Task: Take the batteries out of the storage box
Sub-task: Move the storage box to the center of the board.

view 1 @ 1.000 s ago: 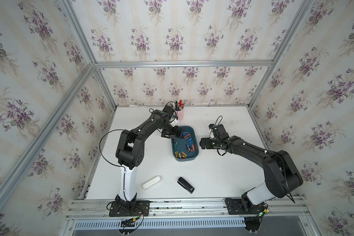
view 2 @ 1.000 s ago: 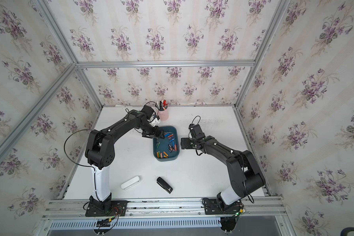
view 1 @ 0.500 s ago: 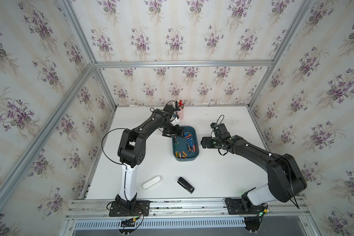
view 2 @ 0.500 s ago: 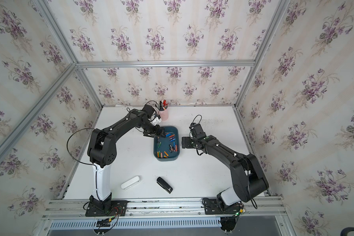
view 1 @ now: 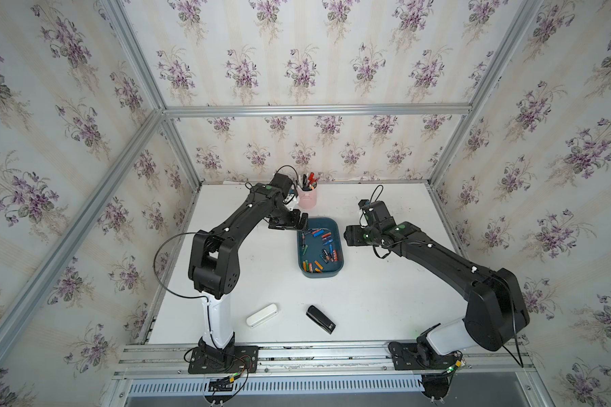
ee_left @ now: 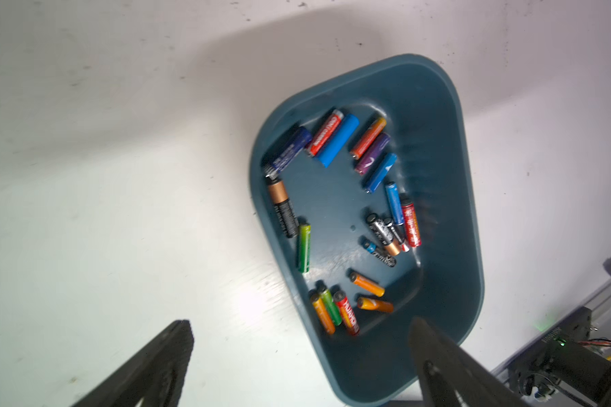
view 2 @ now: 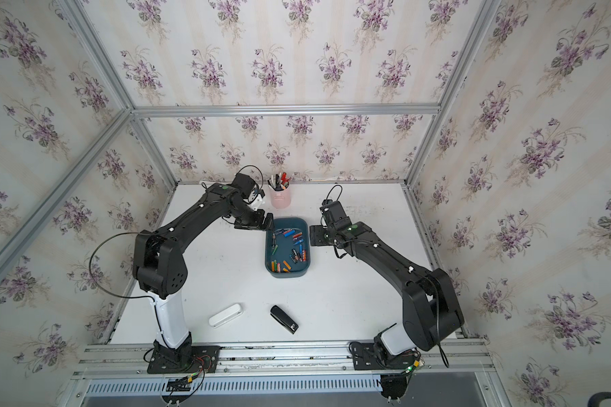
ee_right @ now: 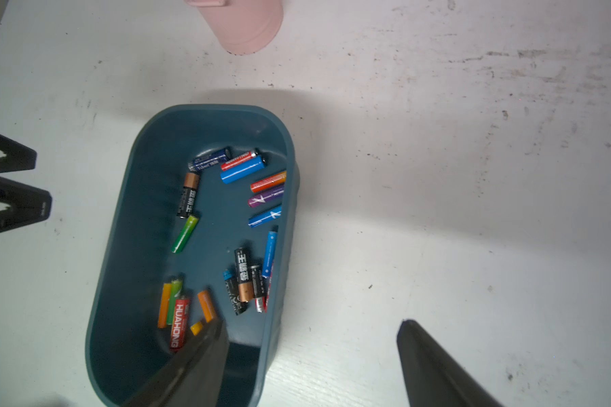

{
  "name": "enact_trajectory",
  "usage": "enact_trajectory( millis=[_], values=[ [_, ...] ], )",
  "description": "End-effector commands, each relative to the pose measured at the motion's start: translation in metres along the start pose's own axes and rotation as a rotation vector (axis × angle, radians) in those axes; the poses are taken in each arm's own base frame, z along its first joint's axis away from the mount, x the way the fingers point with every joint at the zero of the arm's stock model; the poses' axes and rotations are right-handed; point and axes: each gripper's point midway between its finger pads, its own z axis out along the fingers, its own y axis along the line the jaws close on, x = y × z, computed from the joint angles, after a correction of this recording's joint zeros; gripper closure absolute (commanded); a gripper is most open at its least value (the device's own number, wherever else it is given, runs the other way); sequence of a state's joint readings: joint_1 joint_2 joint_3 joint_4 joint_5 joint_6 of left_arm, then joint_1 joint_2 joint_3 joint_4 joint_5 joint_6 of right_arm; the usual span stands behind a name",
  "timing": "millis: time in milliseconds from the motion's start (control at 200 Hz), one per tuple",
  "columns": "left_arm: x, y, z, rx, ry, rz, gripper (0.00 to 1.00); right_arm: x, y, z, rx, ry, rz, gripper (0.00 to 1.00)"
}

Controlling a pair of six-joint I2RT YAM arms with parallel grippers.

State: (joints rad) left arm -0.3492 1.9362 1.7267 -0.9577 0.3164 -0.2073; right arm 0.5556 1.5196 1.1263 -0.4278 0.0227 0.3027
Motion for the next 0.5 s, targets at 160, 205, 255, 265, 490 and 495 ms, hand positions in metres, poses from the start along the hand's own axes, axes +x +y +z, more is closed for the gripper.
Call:
enact_trajectory(
  millis=[160, 205, 255, 265, 490, 495],
  values=[
    [0.030, 0.040, -0.027, -0.141, 0.020, -0.030, 0.00, 0.018, 0.047, 0.025, -0.046, 0.111, -0.109, 0.45],
    [0.035, 0.044, -0.028, -0.145, 0.023, -0.043, 0.00, 0.021, 0.052, 0.032, -0.051, 0.126, -0.117, 0.49],
    [0.039, 0.047, -0.028, -0.146, 0.027, -0.055, 0.00, 0.026, 0.056, 0.041, -0.052, 0.150, -0.124, 0.55],
    [0.040, 0.048, -0.028, -0.146, 0.029, -0.058, 0.00, 0.027, 0.056, 0.043, -0.051, 0.156, -0.125, 0.56],
    [0.057, 0.063, -0.024, -0.159, 0.051, -0.106, 0.00, 0.048, 0.064, 0.073, -0.036, 0.253, -0.177, 0.68],
    [0.057, 0.063, -0.024, -0.159, 0.052, -0.106, 0.00, 0.049, 0.064, 0.074, -0.036, 0.255, -0.177, 0.69]
  ],
)
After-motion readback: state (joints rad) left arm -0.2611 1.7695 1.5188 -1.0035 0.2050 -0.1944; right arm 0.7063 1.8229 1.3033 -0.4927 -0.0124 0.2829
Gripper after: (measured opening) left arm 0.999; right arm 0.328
